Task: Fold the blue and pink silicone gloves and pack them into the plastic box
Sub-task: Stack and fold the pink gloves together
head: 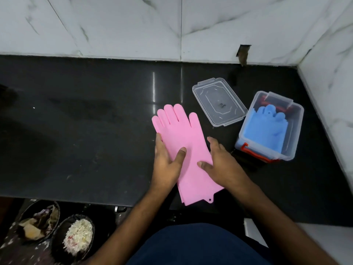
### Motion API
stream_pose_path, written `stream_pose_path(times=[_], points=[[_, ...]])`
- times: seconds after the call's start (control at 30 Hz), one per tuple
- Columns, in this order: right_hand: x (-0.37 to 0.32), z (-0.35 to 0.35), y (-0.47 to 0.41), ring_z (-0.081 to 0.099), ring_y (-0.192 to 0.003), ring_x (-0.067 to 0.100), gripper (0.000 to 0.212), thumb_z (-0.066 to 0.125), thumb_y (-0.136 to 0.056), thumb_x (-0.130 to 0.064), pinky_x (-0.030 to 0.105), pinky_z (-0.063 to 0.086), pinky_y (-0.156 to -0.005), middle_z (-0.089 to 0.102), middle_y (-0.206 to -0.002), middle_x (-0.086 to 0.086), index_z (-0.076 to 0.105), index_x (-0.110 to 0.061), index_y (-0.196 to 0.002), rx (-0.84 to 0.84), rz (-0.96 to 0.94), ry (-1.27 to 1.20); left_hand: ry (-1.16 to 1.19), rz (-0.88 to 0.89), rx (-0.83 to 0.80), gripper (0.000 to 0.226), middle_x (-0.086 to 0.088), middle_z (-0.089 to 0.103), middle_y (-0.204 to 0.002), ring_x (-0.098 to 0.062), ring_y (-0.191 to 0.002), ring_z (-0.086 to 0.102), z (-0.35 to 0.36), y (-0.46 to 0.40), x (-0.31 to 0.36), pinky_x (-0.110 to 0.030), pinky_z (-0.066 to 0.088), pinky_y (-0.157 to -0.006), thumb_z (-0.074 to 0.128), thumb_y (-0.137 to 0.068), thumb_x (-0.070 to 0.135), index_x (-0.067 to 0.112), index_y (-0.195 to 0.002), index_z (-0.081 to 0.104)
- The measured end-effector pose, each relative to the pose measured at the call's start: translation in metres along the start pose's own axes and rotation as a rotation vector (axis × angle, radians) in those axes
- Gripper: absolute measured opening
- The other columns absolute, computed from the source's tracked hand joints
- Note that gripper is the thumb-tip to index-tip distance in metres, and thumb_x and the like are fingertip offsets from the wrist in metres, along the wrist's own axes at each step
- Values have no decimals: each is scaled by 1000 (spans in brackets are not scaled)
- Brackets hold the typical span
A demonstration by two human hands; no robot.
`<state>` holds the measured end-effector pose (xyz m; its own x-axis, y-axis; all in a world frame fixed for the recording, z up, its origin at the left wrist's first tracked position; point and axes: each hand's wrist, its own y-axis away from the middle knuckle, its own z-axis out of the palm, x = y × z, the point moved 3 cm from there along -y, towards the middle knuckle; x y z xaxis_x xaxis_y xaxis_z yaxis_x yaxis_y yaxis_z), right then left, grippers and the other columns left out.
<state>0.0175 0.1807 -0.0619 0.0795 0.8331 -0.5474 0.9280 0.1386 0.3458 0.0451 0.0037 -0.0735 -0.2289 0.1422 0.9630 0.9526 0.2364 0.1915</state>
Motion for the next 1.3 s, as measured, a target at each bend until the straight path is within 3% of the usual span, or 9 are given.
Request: stream_pose_path(times=[0.1, 0.33, 0.47, 0.6, 0.8, 0.9, 1.0, 1.13, 1.3], points=[[-1, 9, 5, 63, -117, 29, 80, 70, -93, -29, 42, 53, -91, 45, -142, 8, 20, -26, -155, 67, -5, 70, -265, 59, 18, 90, -7, 30, -159, -17, -142, 39, -4, 7, 6, -27, 35, -114, 74, -94, 26, 15, -163, 19], [13, 5, 10, 60, -120, 26, 64, 62, -98, -22, 41, 53, -96, 47, -143, 8, 30, -25, -153, 136, 22, 16, -416, 64, -129, 95, -10, 11, -171, -23, -156, 23, 0, 14, 1, -28, 26, -119, 76, -93, 30, 11, -164, 17], [23, 0, 14, 62, -120, 25, 59, 59, -99, -30, 50, 56, -93, 47, -143, 4, 31, -28, -151, 159, 10, 123, -627, 225, -27, 84, -22, -7, -171, -35, -160, 0, -2, 19, -9, -48, 25, -125, 77, -93, 18, 9, -161, 29], [31, -2, 16, 63, -118, 20, 51, 57, -100, -37, 43, 55, -95, 62, -133, 1, 40, -26, -146, 233, -14, 115, -863, 459, -103, 56, -23, 19, -169, -41, -151, 27, -3, 19, -16, -59, 40, -114, 72, -97, 22, 11, -148, 52], [30, -1, 13, 68, -102, 20, 39, 53, -102, -20, 36, 56, -84, 70, -116, 3, 45, -30, -139, 168, -74, 155, -663, 469, -239, 35, -2, 45, -160, -21, -147, 36, -18, 9, -25, -49, 38, -118, 57, -104, 13, 18, -138, 66], [30, -5, 16, 60, -93, 14, 55, 46, -99, -2, 33, 54, -82, 57, -109, -2, 45, -39, -139, 54, -184, 174, -566, 424, -424, 54, 2, 40, -164, -12, -155, 29, -39, 1, -25, -37, 29, -127, 49, -95, -14, 20, -132, 70], [34, -10, 21, 58, -83, 13, 56, 40, -99, -1, 30, 48, -71, 53, -90, -9, 47, -43, -135, -110, -269, 143, -565, 396, -552, 64, 9, 32, -168, -2, -158, 19, -51, -1, -24, -31, 24, -127, 51, -90, -16, 26, -135, 68], [36, -11, 22, 61, -109, 8, 53, 47, -97, 6, 23, 48, -97, 63, -116, -6, 62, -31, -132, -206, -371, -102, -538, 398, -573, 54, 9, 34, -167, -5, -158, 20, -50, -6, -24, -37, 27, -128, 66, -94, -7, 25, -138, 66], [43, 1, 18, 49, -106, 6, 56, 57, -91, 6, 14, 39, -90, 51, -111, -17, 63, -28, -134, -58, -511, 47, -595, 402, -557, 55, 12, 33, -166, 8, -154, 17, -50, -6, -21, -26, 22, -128, 64, -93, -5, 25, -139, 65]])
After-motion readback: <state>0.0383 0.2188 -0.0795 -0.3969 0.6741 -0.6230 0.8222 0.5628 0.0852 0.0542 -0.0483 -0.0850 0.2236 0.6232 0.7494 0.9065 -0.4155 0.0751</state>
